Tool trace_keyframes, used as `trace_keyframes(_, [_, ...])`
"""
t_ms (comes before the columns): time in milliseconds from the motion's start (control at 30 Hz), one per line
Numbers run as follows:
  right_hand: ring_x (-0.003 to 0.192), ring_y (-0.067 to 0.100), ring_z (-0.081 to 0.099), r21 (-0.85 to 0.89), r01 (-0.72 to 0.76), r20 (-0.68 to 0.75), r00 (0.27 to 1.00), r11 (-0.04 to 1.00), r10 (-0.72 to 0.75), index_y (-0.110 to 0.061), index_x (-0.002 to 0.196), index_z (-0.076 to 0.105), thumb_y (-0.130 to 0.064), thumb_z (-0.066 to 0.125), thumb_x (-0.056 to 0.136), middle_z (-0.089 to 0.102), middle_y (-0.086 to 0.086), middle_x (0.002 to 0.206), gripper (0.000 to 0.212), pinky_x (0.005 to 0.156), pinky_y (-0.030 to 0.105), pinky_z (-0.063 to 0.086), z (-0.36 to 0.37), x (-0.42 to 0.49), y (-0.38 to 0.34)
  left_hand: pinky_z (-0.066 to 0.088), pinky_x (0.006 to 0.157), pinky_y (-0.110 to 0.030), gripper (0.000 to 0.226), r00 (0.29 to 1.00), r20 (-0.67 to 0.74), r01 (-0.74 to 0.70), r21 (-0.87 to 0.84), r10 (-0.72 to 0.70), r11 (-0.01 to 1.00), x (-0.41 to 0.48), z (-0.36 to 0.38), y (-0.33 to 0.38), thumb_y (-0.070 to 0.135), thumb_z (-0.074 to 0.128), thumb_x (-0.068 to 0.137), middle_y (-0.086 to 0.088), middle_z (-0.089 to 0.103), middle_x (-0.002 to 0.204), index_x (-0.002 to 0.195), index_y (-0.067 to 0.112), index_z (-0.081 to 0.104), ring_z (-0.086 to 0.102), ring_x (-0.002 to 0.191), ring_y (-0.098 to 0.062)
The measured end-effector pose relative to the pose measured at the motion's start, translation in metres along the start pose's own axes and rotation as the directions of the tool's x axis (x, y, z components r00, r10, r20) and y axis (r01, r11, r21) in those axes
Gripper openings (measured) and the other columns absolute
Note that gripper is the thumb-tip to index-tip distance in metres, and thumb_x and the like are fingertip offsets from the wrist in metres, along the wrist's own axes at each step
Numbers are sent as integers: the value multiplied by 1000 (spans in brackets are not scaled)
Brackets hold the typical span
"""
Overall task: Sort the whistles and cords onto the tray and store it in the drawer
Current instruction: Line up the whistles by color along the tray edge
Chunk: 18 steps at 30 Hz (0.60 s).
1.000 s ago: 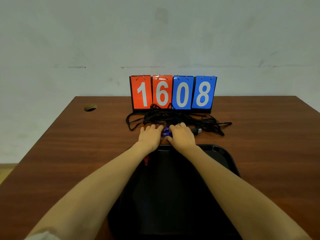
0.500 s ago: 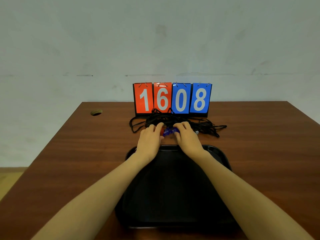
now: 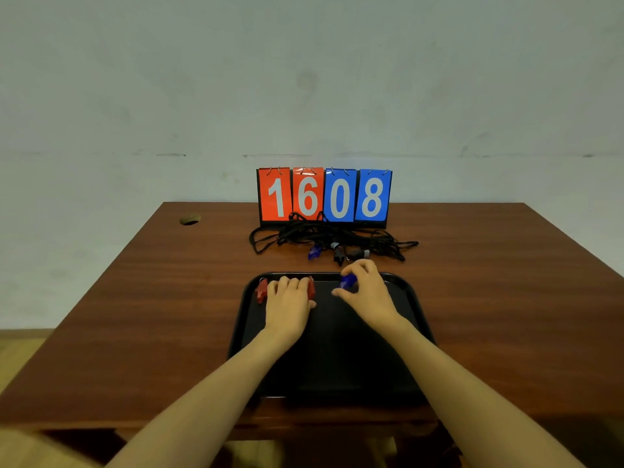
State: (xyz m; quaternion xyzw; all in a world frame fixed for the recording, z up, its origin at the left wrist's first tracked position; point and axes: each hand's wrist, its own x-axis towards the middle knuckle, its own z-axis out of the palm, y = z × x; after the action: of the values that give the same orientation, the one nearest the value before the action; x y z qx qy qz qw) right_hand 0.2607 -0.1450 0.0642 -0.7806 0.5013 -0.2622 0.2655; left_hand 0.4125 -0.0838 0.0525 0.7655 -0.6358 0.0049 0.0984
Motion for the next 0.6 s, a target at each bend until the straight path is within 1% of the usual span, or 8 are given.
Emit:
trace_keyframes(167, [119,16,48,-50,21,22,1000,999,-20,-17,119,57,-23,66,88,35,-4,139,33,92,20,39,0,-5,-3,21,111,-39,49,999,45,-4,57,2,998,5,9,-3,40,49,93,-4,51,135,138,19,44,36,131,-25])
trace_keyframes(267, [115,15,49,-61,21,52,999,998,-18,-20,121,57,-21,66,88,36,-3,133,34,92,21,41,2,-5,-5,20,111,-40,55,999,31,-25,69,23,997,3,15,-10,43,50,92,-3,45,138,141,20,39,33,132,-25])
trace_keyframes(333, [111,15,50,-56,3,59,998,998,0,-21,121,57,-19,66,88,39,-2,128,34,92,22,42,5,-4,-6,23,110,-42,58,997,-5,-74,84,75,994,-1,16,-15,40,55,90,-4,44,139,143,21,37,35,132,-27])
trace_keyframes(367, [109,15,50,-49,-11,63,998,999,14,-22,121,56,-18,66,88,40,-2,126,35,92,23,43,7,-3,-6,30,107,-44,57,991,-38,-120,109,125,987,-3,15,-17,36,63,86,-4,50,134,138,22,45,42,128,-28])
trace_keyframes(433, [103,12,48,-41,-38,72,997,998,41,-22,121,56,-17,65,88,42,0,124,34,90,24,43,11,-1,-7,48,90,-44,53,972,-90,-197,205,219,959,-6,16,-22,32,83,66,-2,66,116,116,25,67,61,108,-27])
trace_keyframes(467, [100,12,47,-44,-47,76,996,998,50,-22,120,56,-17,65,88,42,0,123,34,90,25,43,13,0,-8,52,82,-43,52,963,-105,-215,249,247,944,-6,18,-24,32,88,57,0,69,109,106,26,72,65,101,-26])
trace_keyframes(533, [101,14,49,-55,-63,88,994,997,67,-22,119,56,-17,65,88,41,1,122,33,88,25,44,19,1,-10,55,77,-44,48,955,-109,-240,256,275,936,-5,20,-27,30,91,52,0,71,106,97,26,75,68,96,-26])
trace_keyframes(600, [103,17,51,-69,-76,103,991,995,83,-21,119,56,-15,63,89,40,2,122,32,85,24,43,23,2,-11,55,76,-44,46,954,-108,-245,254,280,935,-3,22,-27,30,91,53,1,72,103,96,24,75,69,95,-25])
